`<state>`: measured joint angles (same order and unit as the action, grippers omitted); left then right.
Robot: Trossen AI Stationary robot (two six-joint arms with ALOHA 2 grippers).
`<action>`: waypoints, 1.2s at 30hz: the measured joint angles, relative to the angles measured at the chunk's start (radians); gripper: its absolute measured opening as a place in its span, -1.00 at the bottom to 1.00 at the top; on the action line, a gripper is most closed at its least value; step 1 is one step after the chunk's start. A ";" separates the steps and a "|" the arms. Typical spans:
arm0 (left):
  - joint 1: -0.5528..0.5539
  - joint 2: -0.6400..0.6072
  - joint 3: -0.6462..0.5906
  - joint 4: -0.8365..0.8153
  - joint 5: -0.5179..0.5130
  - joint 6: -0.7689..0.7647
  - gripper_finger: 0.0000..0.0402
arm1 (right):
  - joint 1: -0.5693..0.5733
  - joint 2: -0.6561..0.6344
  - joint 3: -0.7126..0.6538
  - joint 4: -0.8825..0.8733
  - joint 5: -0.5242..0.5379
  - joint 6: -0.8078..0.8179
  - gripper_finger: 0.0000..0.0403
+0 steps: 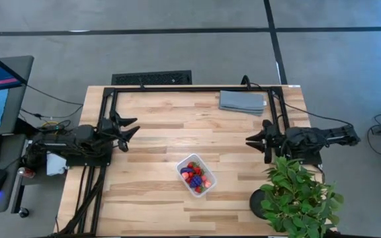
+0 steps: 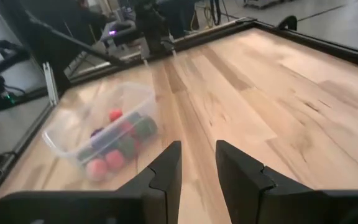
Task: Pick and placing Produce into tupperware
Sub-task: Return to Home Position
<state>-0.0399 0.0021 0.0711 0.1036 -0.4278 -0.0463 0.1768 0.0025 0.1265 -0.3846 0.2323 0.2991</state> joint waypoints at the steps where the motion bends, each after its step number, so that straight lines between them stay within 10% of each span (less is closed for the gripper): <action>1: 0.000 0.000 0.000 -0.006 0.000 0.000 -0.09 | 0.000 0.000 0.000 -0.006 0.000 -0.007 -0.39; 36: 0.000 0.009 0.006 -0.258 0.023 0.039 -0.09 | 0.000 0.000 0.001 -0.022 0.001 -0.101 -0.39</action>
<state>-0.0399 0.0113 0.0769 -0.1547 -0.4053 -0.0069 0.1768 0.0025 0.1276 -0.4065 0.2332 0.1977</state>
